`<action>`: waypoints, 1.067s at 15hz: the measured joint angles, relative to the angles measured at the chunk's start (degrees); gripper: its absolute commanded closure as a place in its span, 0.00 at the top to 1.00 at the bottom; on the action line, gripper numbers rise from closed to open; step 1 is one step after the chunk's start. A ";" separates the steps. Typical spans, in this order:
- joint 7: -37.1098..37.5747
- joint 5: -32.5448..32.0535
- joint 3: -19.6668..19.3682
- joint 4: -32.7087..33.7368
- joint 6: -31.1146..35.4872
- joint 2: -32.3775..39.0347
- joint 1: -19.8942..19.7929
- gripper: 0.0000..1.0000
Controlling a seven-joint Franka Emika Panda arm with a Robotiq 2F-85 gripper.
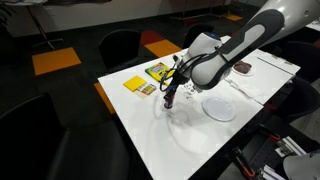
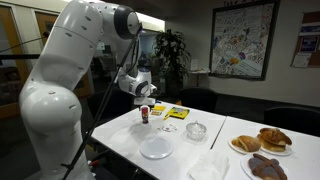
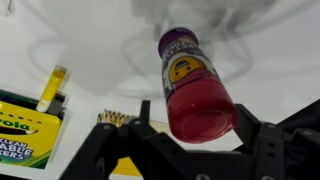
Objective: Put the bottle beside the glass jar
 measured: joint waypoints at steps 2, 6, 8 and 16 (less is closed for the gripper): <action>0.18 0.00 0.60 0.45 -0.15 0.73 -0.80 0.37; 1.44 -0.17 0.80 0.94 -1.00 0.92 -0.99 0.30; 2.11 -0.47 0.80 1.19 -1.45 0.85 -0.81 0.30; 5.86 -6.25 -5.72 2.05 -3.65 -6.64 2.50 0.30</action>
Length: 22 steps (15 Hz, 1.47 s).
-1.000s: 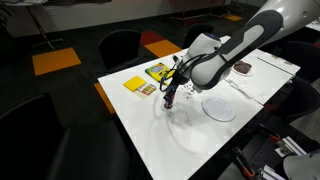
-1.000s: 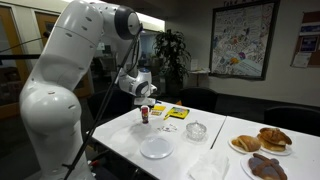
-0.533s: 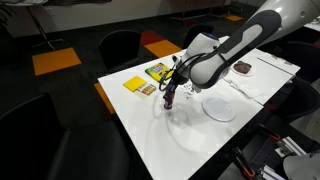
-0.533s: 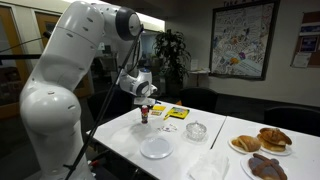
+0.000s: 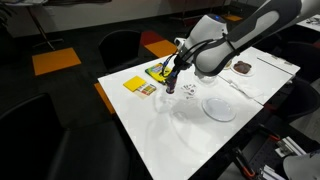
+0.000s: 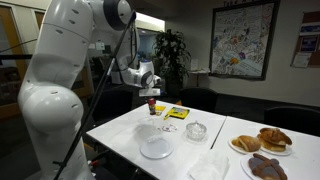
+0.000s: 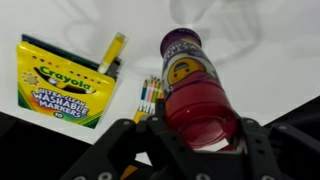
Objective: Put the bottle beside the glass jar
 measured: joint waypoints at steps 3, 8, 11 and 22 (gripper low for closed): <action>1.24 -0.69 -4.88 -1.03 -0.30 -3.65 0.56 0.30; 3.41 -0.81 -13.12 -4.56 0.52 -6.70 0.30 0.30; 4.49 -1.90 -17.68 -6.56 3.16 -6.81 0.16 0.30; 8.33 -0.81 -18.83 -6.69 15.35 -2.42 -3.32 0.30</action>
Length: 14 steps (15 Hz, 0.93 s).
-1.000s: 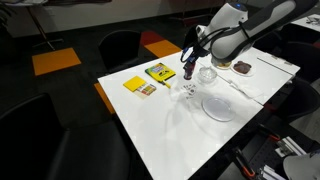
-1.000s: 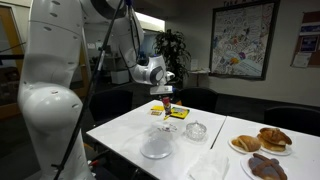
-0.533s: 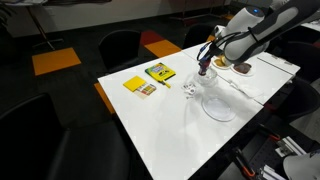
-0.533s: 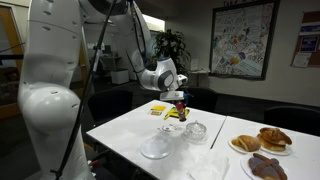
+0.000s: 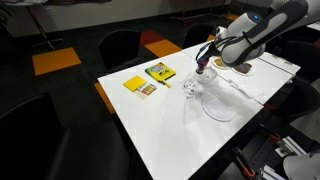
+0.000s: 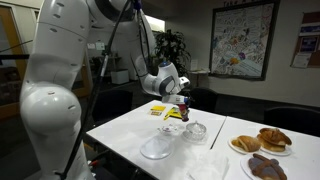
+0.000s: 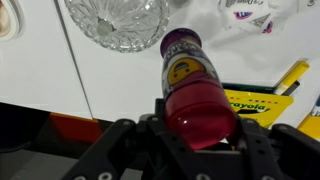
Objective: Put the bottle beside the glass jar
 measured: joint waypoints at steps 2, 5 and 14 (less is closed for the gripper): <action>0.39 0.25 2.27 1.74 0.96 1.64 -1.40 0.30; 1.50 0.39 6.61 4.91 1.19 4.24 -5.45 0.30; 2.60 0.41 17.80 9.26 1.34 12.09 -19.10 0.30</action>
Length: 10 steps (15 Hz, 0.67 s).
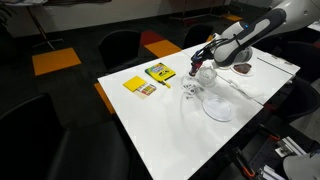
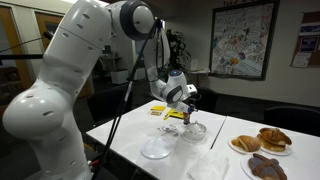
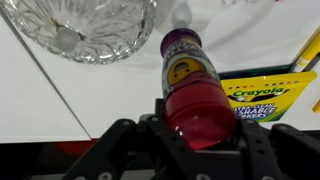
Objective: Put the bottle beside the glass jar
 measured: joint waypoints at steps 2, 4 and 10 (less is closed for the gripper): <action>0.00 -0.01 0.91 0.40 0.04 1.28 -1.50 0.30; 0.33 -0.21 1.39 0.76 0.05 2.19 -2.46 0.81; 2.24 -0.62 2.37 1.89 -0.10 2.86 -3.06 1.00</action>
